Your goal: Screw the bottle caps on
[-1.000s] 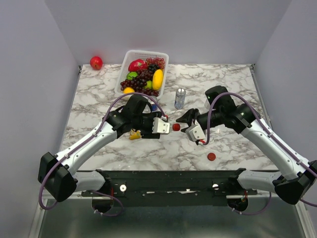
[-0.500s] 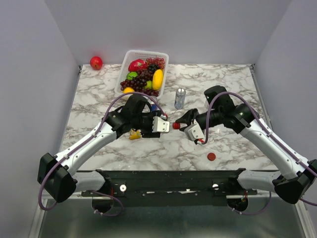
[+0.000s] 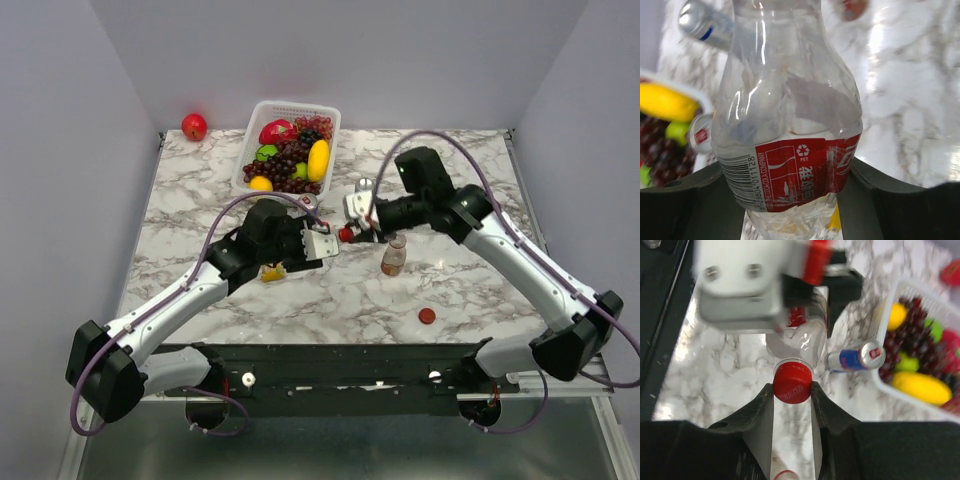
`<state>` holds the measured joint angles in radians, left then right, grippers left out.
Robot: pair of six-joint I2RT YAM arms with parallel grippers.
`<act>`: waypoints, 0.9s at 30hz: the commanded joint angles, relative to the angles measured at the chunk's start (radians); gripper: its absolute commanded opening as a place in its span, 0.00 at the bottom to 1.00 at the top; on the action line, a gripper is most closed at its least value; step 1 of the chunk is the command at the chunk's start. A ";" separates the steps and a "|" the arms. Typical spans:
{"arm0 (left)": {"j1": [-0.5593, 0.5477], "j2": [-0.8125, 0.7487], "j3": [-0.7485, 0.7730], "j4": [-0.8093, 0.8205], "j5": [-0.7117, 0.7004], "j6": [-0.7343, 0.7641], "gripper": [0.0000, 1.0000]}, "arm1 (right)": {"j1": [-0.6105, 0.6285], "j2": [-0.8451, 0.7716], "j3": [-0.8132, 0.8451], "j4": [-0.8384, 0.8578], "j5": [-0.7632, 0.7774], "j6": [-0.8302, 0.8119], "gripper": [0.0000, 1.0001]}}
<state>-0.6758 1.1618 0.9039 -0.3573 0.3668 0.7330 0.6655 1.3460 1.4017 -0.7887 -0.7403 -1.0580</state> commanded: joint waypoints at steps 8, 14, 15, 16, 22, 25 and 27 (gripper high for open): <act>-0.054 -0.044 -0.057 0.481 -0.589 -0.159 0.00 | -0.185 0.364 0.312 0.060 -0.071 1.388 0.00; -0.050 -0.036 -0.102 0.436 -0.609 -0.191 0.00 | -0.220 0.369 0.381 0.160 -0.192 1.348 0.39; -0.045 -0.034 -0.097 0.372 -0.554 -0.208 0.00 | -0.234 0.349 0.390 0.180 -0.206 1.337 0.45; -0.025 -0.034 -0.092 0.338 -0.521 -0.257 0.00 | -0.245 0.337 0.399 0.202 -0.215 1.270 0.51; 0.080 -0.079 -0.053 0.195 0.033 -0.409 0.00 | -0.273 0.161 0.265 0.308 -0.326 0.829 0.64; 0.087 -0.079 -0.020 0.189 0.162 -0.440 0.00 | -0.273 0.098 0.148 0.414 -0.407 0.814 0.69; 0.087 -0.053 0.028 0.157 0.276 -0.454 0.00 | -0.271 0.093 0.122 0.450 -0.464 0.843 0.74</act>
<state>-0.5900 1.1099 0.8265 -0.1516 0.2710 0.3645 0.3855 1.4769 1.5970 -0.4900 -1.0435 -0.1303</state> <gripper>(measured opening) 0.681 0.692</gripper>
